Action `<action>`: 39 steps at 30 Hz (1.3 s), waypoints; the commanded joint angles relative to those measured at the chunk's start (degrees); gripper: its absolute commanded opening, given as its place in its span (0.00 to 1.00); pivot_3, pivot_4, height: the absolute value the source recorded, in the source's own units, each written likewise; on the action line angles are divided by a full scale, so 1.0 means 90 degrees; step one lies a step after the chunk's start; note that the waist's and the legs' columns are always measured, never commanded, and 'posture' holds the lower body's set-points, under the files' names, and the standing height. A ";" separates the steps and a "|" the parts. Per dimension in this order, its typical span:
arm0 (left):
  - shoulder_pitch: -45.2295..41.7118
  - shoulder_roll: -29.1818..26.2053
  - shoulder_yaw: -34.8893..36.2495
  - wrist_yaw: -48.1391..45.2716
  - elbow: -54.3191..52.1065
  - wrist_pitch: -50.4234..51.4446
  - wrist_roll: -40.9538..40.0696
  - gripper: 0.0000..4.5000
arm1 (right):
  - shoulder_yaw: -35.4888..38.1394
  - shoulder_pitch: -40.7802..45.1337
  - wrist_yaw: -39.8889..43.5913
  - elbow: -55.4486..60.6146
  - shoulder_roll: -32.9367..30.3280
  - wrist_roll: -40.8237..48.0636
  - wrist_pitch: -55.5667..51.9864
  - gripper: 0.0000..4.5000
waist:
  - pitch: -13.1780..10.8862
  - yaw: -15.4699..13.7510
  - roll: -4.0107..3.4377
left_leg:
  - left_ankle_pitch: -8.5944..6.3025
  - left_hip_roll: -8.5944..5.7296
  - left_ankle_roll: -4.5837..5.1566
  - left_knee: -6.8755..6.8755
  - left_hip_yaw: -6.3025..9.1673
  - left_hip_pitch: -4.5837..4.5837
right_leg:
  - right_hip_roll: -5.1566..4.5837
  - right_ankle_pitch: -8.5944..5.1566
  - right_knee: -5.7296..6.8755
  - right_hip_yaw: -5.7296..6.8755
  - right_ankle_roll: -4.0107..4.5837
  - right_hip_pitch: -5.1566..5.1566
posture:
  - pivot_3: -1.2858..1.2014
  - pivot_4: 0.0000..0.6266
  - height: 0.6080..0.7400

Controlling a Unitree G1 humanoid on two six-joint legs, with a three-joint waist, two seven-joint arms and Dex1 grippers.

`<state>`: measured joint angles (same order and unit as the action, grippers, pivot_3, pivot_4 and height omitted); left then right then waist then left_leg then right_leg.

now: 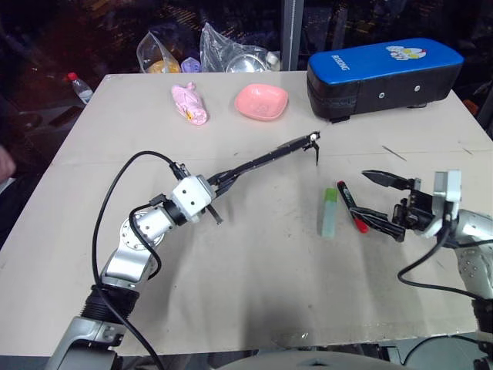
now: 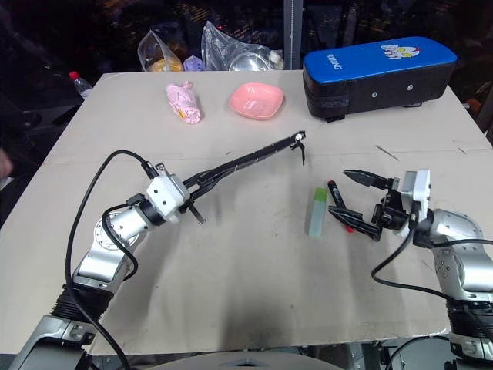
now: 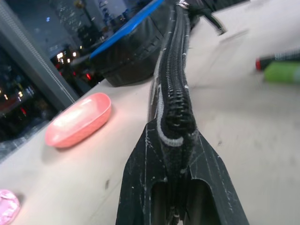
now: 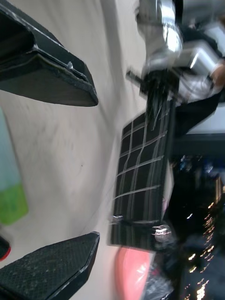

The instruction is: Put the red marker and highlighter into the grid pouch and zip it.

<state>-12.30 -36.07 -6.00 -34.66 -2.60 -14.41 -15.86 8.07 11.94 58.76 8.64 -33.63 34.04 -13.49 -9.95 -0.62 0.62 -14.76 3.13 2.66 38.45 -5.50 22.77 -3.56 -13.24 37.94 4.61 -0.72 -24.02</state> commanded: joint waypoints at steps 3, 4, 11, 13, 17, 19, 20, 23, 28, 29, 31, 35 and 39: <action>0.0004 0.0192 0.0213 0.0087 -0.0678 0.0258 0.0286 0.01 | -0.0674 0.1164 -0.2441 0.0649 0.0499 -0.0851 -0.1749 0.96 | 0.0000 0.0008 -0.0001 | 0.0005 0.0000 -0.0008 -0.0001 0.0001 0.0000 | 0.0006 0.0000 0.0003 -0.0003 0.0001 -0.0002 | 0.52 0.24 1.00; 0.0015 0.0245 0.0212 0.0081 -0.0644 0.0239 0.0359 0.01 | -0.0737 0.1297 -0.2591 0.0606 0.0596 -0.0884 -0.1919 0.96 | 0.0001 -0.0005 -0.0001 | 0.0007 0.0000 -0.0012 -0.0001 0.0001 0.0000 | 0.0007 0.0000 0.0003 -0.0003 0.0002 -0.0002 | 0.52 0.24 1.00; -0.0007 0.0503 0.0210 -0.0004 -0.0536 0.0201 0.0680 0.00 | -0.0698 0.2087 -0.3288 0.0084 0.1193 -0.1013 -0.2278 0.85 | 0.0002 -0.0020 0.0003 | 0.0010 -0.0009 -0.0017 -0.0001 0.0003 0.0014 | 0.0003 0.0003 -0.0007 -0.0003 0.0001 -0.0002 | 0.52 0.24 1.00; 0.0022 0.0524 0.0206 -0.0051 -0.0520 0.0175 0.0750 0.00 | -0.0757 0.2154 -0.3119 0.0138 0.1172 -0.0976 -0.2247 0.64 | 0.0002 -0.0016 0.0003 | 0.0005 -0.0008 -0.0008 -0.0003 0.0006 0.0014 | 0.0004 0.0003 -0.0007 -0.0002 0.0001 -0.0003 | 0.52 0.24 1.00; 0.0028 0.0601 0.0227 -0.0059 -0.0473 0.0171 0.0822 0.00 | -0.0825 0.2174 -0.2982 0.0197 0.1135 -0.0988 -0.2284 0.26 | 0.0002 -0.0010 0.0003 | 0.0004 -0.0005 -0.0007 -0.0004 0.0011 0.0013 | 0.0009 0.0002 -0.0005 0.0002 0.0001 -0.0003 | 0.52 0.24 1.00; 0.0028 0.0640 0.0225 -0.0065 -0.0444 0.0159 0.0876 0.00 | -0.0843 0.2196 -0.2919 0.0207 0.1120 -0.1010 -0.2256 0.06 | 0.0002 -0.0008 0.0003 | 0.0004 -0.0005 -0.0007 -0.0004 0.0010 0.0013 | 0.0009 0.0002 -0.0005 0.0001 0.0001 -0.0003 | 0.52 0.24 1.00; 0.0032 0.0657 0.0227 -0.0067 -0.0435 0.0156 0.0894 0.00 | -0.0855 0.2207 -0.2891 0.0211 0.1112 -0.1023 -0.2251 0.01 | 0.0002 -0.0009 0.0003 | 0.0004 -0.0004 -0.0007 -0.0004 0.0010 0.0013 | 0.0009 0.0002 -0.0005 0.0001 0.0001 -0.0003 | 0.52 0.24 1.00; 0.0045 0.0695 0.0226 -0.0070 -0.0453 0.0181 0.0930 0.00 | -0.0899 0.2234 -0.2731 0.0264 0.1068 -0.1013 -0.2262 0.01 | 0.0002 -0.0007 0.0003 | 0.0004 -0.0004 -0.0007 -0.0004 0.0010 0.0013 | 0.0009 0.0002 -0.0005 0.0001 0.0001 -0.0003 | 0.52 0.24 1.00; 0.0038 0.0785 0.0193 0.0023 -0.0437 0.0225 0.1093 0.00 | -0.1115 0.2240 -0.2194 0.0595 0.0787 -0.0821 -0.2558 0.01 | 0.0002 -0.0008 0.0003 | 0.0004 -0.0004 -0.0006 -0.0004 0.0012 0.0013 | 0.0009 0.0002 -0.0006 0.0002 0.0001 -0.0004 | 0.52 0.24 1.00; 0.0036 0.0801 0.0189 0.0029 -0.0438 0.0231 0.1108 0.00 | -0.1143 0.2243 -0.2129 0.0636 0.0752 -0.0797 -0.2605 0.01 | 0.0002 -0.0008 0.0003 | 0.0004 -0.0004 -0.0006 -0.0004 0.0012 0.0014 | 0.0009 0.0002 -0.0006 0.0001 0.0001 -0.0003 | 0.52 0.24 1.00; 0.0043 0.0842 0.0159 0.0045 -0.0451 0.0234 0.1160 0.00 | -0.1275 0.2247 -0.1904 0.0762 0.0619 -0.0770 -0.2709 0.01 | 0.0002 -0.0008 0.0003 | 0.0004 -0.0004 -0.0006 -0.0004 0.0012 0.0014 | 0.0008 0.0002 -0.0006 0.0002 0.0001 -0.0003 | 0.52 0.24 1.00; 0.0103 0.0885 0.0091 0.0005 -0.0480 0.0212 0.1249 0.00 | -0.1535 0.2251 -0.1400 0.1056 0.0381 -0.0536 -0.3059 0.01 | 0.0002 -0.0002 0.0003 | 0.0004 -0.0003 -0.0006 -0.0004 0.0013 0.0014 | 0.0008 0.0002 -0.0006 0.0002 0.0001 -0.0004 | 0.52 0.24 1.00; 0.0149 0.0853 0.0042 -0.0155 -0.0518 0.0166 0.1275 0.00 | -0.1670 0.2243 -0.1085 0.1110 0.0232 -0.0421 -0.3227 0.01 | 0.0002 -0.0006 0.0004 | 0.0003 -0.0002 -0.0005 -0.0005 0.0016 0.0014 | 0.0008 0.0002 -0.0007 0.0004 0.0002 -0.0004 | 0.52 0.24 1.00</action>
<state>-10.88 -28.23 -5.18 -35.39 -5.51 -11.69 -4.49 -6.97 30.91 47.48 16.44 -31.20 29.01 -42.42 -9.93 -0.67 0.65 -14.73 3.11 2.61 38.41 -5.35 22.90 -3.49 -13.23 37.87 4.66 -0.70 -24.05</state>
